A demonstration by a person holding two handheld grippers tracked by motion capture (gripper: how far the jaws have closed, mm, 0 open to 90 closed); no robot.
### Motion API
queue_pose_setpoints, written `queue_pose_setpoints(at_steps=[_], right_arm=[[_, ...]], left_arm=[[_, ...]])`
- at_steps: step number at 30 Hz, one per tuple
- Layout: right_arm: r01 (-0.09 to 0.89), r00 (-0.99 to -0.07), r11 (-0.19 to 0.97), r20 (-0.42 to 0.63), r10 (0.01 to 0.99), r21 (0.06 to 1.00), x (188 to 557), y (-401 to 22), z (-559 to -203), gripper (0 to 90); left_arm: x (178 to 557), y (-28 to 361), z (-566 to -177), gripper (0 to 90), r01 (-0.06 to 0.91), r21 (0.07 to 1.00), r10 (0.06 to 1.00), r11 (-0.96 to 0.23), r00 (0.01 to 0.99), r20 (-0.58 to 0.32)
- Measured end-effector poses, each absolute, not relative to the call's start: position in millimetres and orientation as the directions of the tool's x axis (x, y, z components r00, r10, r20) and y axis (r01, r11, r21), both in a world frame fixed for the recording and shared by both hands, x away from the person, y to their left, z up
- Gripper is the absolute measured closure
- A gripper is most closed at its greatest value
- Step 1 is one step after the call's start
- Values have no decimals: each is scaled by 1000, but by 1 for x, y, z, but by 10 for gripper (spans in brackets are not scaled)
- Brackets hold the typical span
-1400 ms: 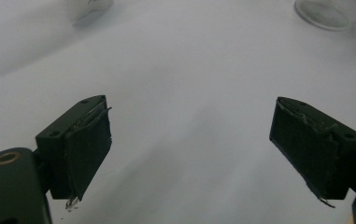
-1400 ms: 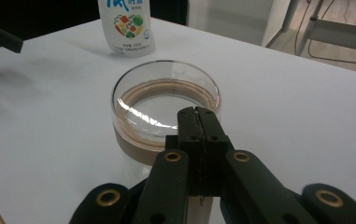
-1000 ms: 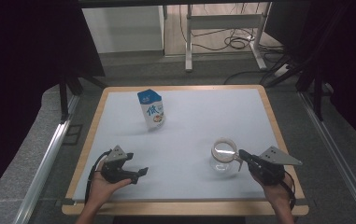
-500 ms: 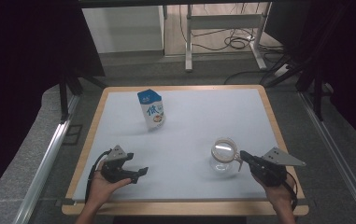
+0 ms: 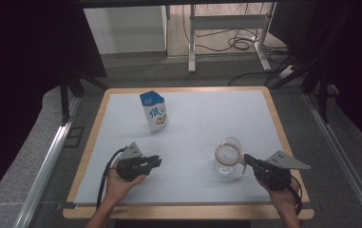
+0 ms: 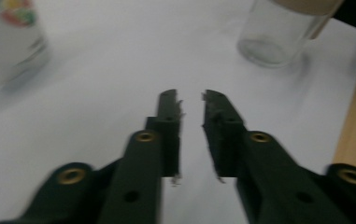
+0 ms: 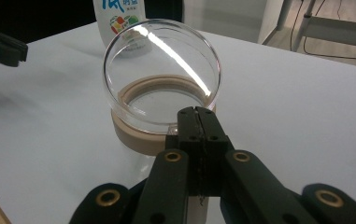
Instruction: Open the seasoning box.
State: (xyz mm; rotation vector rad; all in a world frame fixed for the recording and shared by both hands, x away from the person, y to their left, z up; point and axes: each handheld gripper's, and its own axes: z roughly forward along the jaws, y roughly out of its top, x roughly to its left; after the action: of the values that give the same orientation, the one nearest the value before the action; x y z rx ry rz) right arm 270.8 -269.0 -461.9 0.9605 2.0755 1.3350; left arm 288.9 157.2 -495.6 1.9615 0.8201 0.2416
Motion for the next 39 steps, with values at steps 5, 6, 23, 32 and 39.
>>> queue_pose_setpoints(at_steps=[5, 6, 23, 32, 39], right_arm=[[297, -636, 270, -21, 772, 916, 272, -270, -462, 900], [298, -636, 268, -19, 772, 916, 272, -270, -462, 900], [294, -642, 260, -12, 767, 920, 272, -272, -463, 900], [290, -639, 263, -18, 769, 920, 272, -271, -463, 900], [289, -638, 262, -19, 770, 921, 271, -272, -464, 900]], left_arm=[[304, 110, -483, 900, 403, 846, 564, -349, 811, -153], [307, 101, -481, 900, 394, 846, 553, -358, 820, -148], [339, 20, -462, 900, 367, 845, 471, -389, 868, -160], [337, 6, -461, 900, 332, 849, 451, -412, 883, -127], [335, -1, -456, 900, 315, 848, 437, -426, 893, -112]])
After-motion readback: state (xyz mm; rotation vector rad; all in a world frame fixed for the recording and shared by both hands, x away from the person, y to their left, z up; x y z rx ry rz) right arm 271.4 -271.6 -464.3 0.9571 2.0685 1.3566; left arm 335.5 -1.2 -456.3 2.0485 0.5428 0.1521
